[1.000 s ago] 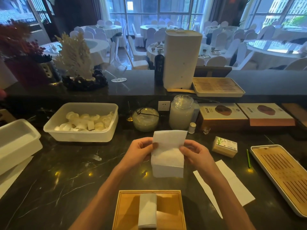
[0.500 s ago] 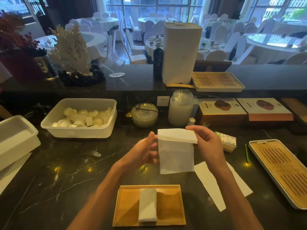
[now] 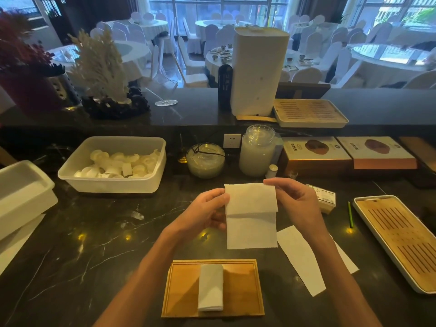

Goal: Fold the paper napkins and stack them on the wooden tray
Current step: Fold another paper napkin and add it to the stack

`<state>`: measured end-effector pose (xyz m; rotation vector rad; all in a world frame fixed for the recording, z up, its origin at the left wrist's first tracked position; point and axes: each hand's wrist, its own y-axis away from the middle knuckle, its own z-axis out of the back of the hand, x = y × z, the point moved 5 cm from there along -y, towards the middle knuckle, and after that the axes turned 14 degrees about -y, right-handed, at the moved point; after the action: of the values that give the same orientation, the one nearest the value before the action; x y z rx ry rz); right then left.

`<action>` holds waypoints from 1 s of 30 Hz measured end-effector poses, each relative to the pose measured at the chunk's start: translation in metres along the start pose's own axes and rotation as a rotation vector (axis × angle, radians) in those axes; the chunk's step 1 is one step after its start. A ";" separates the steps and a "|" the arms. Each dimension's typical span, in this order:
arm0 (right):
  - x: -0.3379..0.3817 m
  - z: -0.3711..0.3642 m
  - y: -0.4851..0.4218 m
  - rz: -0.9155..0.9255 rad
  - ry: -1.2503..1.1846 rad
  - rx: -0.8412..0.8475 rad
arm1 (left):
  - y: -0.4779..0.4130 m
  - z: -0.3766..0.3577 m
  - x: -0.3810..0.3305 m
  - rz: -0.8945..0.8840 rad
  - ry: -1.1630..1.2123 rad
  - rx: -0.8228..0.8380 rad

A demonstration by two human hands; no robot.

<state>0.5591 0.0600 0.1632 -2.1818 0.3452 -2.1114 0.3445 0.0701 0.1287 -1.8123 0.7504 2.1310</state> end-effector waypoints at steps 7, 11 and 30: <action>-0.007 -0.001 0.002 -0.001 0.049 0.005 | 0.001 -0.002 0.002 0.054 -0.032 -0.073; -0.011 -0.001 0.003 -0.018 0.053 0.011 | 0.001 -0.002 0.002 0.024 -0.083 -0.095; -0.040 -0.008 0.015 -0.424 -0.144 0.093 | -0.002 0.005 0.005 -0.059 -0.155 -0.130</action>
<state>0.5488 0.0547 0.1209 -2.5059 -0.2452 -2.0804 0.3406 0.0732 0.1239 -1.6819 0.5260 2.2975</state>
